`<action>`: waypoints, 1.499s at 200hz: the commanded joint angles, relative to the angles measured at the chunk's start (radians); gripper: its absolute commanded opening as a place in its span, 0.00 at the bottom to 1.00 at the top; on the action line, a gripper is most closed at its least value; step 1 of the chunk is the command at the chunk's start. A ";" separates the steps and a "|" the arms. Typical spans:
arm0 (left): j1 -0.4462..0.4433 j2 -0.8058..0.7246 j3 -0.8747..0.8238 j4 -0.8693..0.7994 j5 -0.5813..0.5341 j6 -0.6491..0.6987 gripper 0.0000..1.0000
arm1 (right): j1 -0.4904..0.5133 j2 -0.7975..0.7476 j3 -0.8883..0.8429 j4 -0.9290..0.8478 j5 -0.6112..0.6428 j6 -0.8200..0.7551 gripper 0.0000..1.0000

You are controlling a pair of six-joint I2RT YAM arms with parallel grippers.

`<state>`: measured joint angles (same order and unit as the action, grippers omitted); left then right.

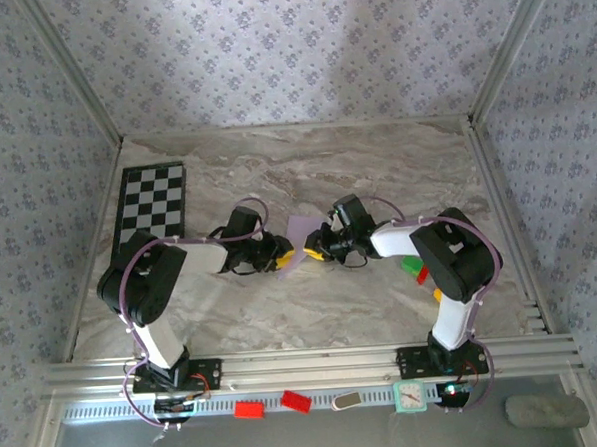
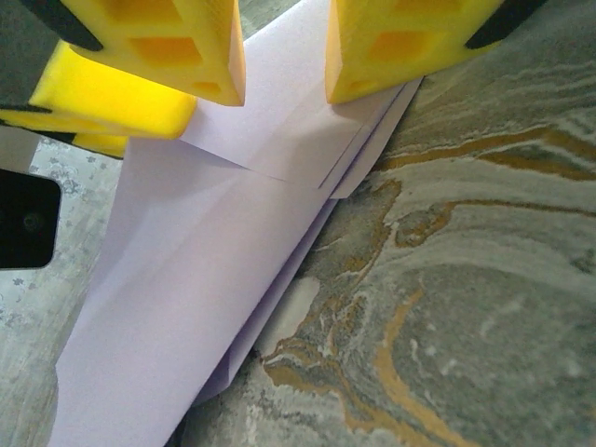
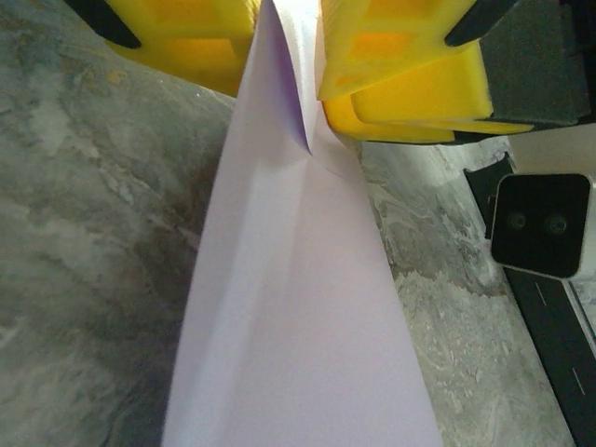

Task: Fold a paper plane with a square sheet of paper (pick it up from the middle)
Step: Fold the wing for the fifth time at the center of the table.

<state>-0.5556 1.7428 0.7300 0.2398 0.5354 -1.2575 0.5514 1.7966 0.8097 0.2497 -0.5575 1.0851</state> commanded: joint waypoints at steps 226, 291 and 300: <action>-0.300 -0.196 0.121 -0.284 -0.588 1.014 0.78 | -0.038 -0.231 -0.048 -0.195 0.179 0.157 0.00; -0.326 -0.125 0.068 -0.087 -0.552 1.137 0.71 | -0.058 -0.218 -0.034 -0.202 0.126 0.256 0.00; -0.329 -0.120 0.055 -0.059 -0.545 1.154 0.71 | -0.059 -0.218 -0.035 -0.197 0.119 0.267 0.00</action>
<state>-0.8768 1.5997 0.8131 0.0681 -0.0166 -0.1909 0.5037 1.5909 0.7616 0.0772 -0.4133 1.2884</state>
